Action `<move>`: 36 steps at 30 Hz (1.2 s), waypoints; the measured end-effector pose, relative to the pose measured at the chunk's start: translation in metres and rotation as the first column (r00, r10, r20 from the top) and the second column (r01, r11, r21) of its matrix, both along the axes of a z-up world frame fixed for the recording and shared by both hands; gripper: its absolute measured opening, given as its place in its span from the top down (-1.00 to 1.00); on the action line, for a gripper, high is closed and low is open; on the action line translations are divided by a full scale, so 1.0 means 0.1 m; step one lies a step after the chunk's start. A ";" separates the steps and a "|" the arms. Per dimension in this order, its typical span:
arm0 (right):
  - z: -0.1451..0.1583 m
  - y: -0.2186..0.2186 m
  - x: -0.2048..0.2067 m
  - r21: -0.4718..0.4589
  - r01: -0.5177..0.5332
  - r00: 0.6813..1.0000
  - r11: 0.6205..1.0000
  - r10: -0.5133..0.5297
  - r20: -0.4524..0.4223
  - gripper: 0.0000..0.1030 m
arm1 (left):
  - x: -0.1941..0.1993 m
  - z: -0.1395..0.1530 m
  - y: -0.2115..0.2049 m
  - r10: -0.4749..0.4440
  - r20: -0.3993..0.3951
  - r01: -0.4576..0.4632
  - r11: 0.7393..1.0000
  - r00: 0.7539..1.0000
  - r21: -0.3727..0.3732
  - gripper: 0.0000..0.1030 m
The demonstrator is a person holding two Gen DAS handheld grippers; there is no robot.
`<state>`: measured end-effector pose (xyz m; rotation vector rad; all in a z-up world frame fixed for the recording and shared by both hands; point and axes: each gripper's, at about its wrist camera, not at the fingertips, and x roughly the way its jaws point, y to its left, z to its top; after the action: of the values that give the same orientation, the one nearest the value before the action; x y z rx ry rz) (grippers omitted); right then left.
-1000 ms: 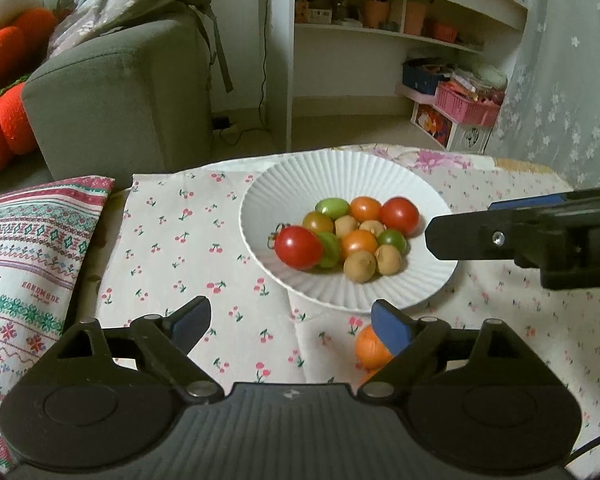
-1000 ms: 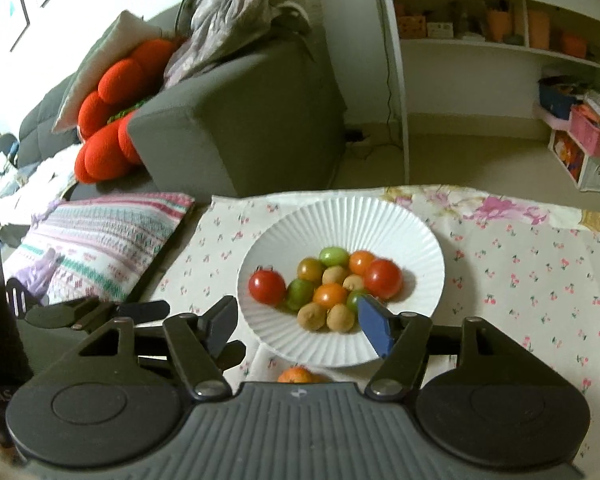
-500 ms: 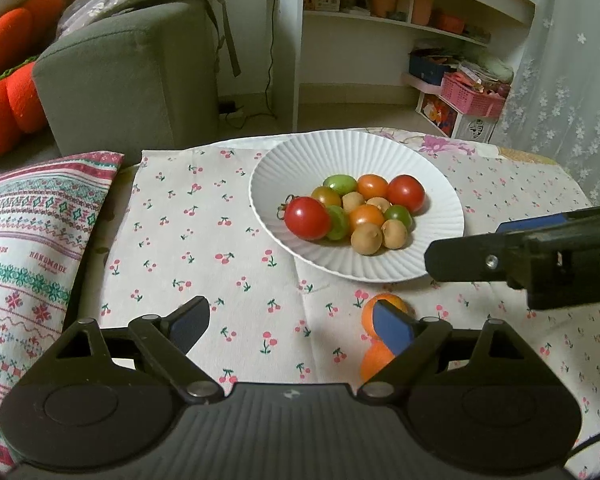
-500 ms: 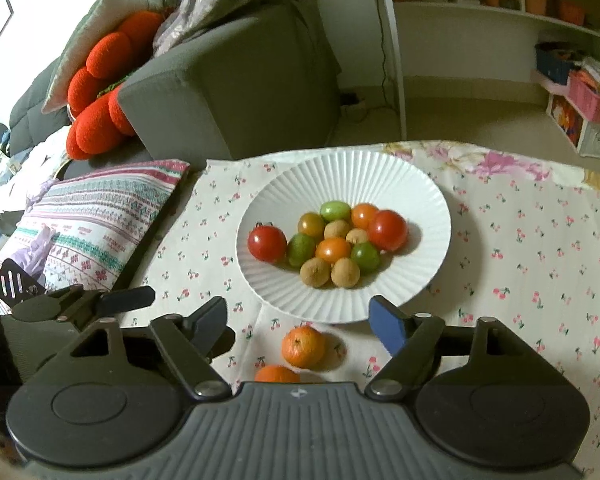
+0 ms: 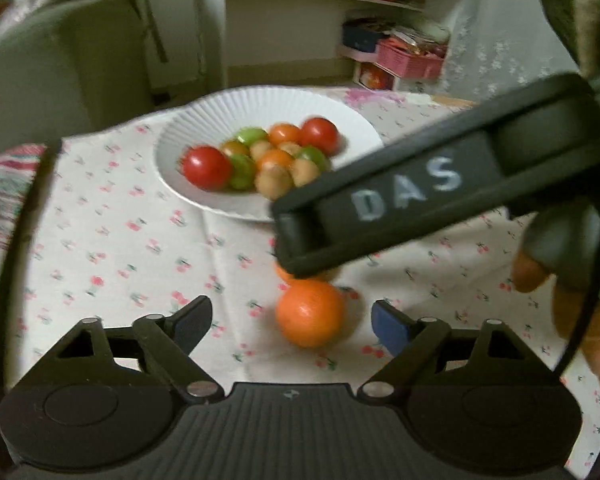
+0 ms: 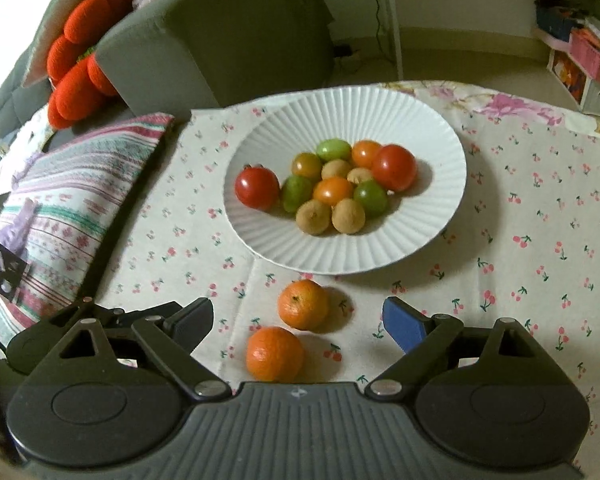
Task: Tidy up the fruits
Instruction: 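Move both tools back toward the two tangerines on the cloth, then grasp a tangerine with the left tool while the right tool grasps the other tangerine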
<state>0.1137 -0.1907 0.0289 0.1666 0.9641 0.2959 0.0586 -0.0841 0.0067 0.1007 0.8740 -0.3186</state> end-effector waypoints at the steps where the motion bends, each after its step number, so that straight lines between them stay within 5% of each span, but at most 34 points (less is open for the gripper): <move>1: -0.03 0.01 0.01 -0.008 0.001 1.000 1.000 -0.001 -0.007 -0.74 | 0.00 -0.04 -0.01 -0.004 -0.014 0.004 1.000 1.000 -0.012 -0.34; 7: -0.13 0.00 0.07 -0.038 0.018 1.000 0.999 -0.019 -0.024 -0.64 | 0.04 -0.16 -0.01 -0.008 -0.042 0.004 0.996 0.999 -0.093 0.01; 12: -0.15 0.04 0.09 -0.061 -0.007 1.000 0.998 0.006 -0.011 -0.50 | 0.06 -0.22 -0.03 0.007 -0.031 -0.008 0.998 0.999 -0.057 0.38; 25: -0.25 0.17 0.20 -0.050 -0.041 0.999 0.998 0.042 0.017 -0.12 | 0.10 -0.20 0.00 0.036 -0.062 -0.040 0.998 0.997 -0.057 0.42; 31: -0.33 0.17 0.26 -0.018 -0.044 0.999 0.999 0.044 -0.027 0.36 | 0.15 -0.20 0.01 0.039 -0.067 -0.043 0.998 0.997 -0.054 0.42; 36: -0.32 0.19 0.24 -0.027 -0.047 0.999 0.999 0.047 -0.022 0.38 | 0.16 -0.19 0.02 0.046 -0.070 -0.050 0.997 0.997 -0.055 0.43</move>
<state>0.1379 -0.1717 -0.0027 0.1222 0.9940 0.3245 0.0745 -0.0819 -0.0119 0.0166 0.9330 -0.3032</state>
